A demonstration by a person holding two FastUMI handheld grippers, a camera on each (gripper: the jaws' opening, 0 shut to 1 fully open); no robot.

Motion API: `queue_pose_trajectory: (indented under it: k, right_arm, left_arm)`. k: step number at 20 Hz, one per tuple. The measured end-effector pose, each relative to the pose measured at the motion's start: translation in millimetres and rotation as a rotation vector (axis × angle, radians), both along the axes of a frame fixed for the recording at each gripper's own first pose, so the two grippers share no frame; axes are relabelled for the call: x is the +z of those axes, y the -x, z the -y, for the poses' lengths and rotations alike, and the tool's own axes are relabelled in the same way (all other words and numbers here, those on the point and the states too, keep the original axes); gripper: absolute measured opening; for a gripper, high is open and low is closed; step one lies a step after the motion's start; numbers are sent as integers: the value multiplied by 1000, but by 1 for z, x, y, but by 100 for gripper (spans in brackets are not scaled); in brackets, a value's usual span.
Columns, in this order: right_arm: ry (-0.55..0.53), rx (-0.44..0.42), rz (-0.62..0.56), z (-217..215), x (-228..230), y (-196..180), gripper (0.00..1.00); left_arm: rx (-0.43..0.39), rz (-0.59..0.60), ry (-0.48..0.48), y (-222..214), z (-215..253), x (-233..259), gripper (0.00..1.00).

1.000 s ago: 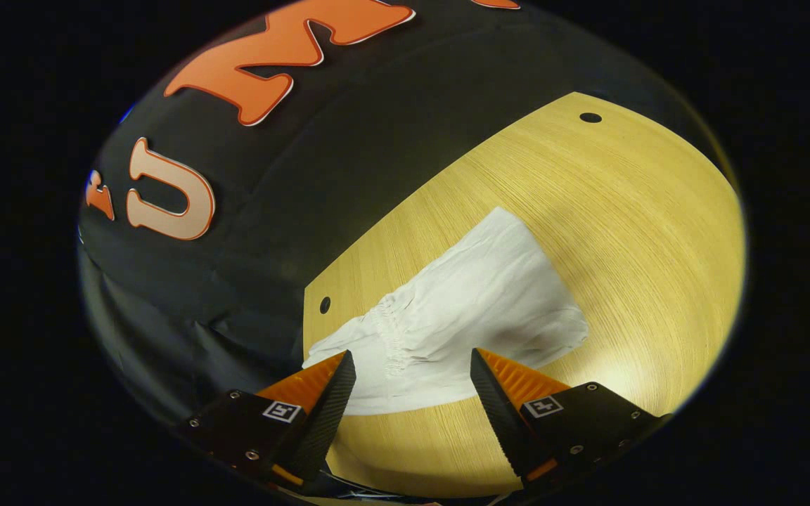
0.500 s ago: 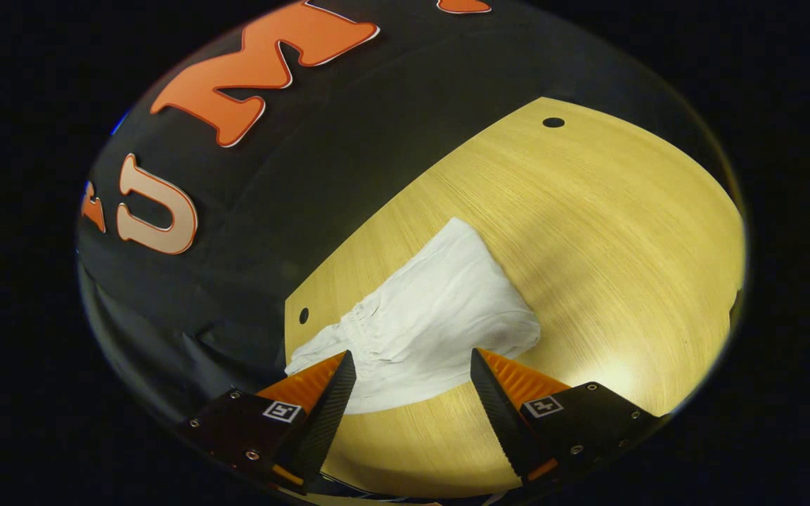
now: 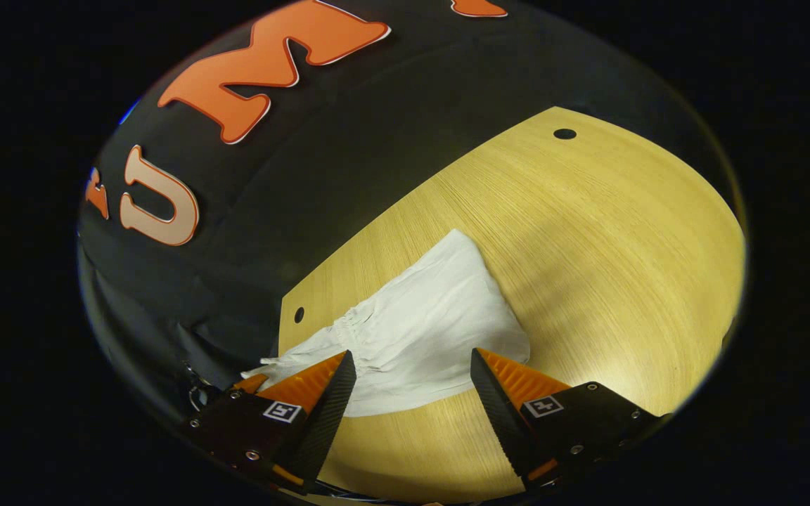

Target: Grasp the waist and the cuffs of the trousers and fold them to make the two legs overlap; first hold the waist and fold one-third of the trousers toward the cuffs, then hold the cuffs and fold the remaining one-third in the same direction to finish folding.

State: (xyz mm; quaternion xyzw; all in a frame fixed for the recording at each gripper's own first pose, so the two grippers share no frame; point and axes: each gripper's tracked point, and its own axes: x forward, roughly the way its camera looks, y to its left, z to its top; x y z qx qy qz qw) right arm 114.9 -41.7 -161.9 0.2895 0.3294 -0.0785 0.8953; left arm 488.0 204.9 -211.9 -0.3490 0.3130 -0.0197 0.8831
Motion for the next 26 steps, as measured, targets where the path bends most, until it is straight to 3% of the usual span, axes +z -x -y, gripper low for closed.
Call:
queue_pose_trajectory:
  k: [3,7,13,20,26]
  right_arm:
    - [39,56,7,9,1,-1,99]
    - [57,93,25,37,6,0,98]
    - [125,131,42,88,8,17,99]
    - [132,83,31,153,2,44,99]
    - [109,4,7,197,-7,60,98]
  left_arm:
    - [-38,66,-67,9,23,41,5]
    - [-89,130,-162,15,88,81,5]
    - [-195,181,-252,24,197,102,5]
    - [-400,131,-287,20,349,54,5]
    - [-554,-5,-318,19,409,-7,5]
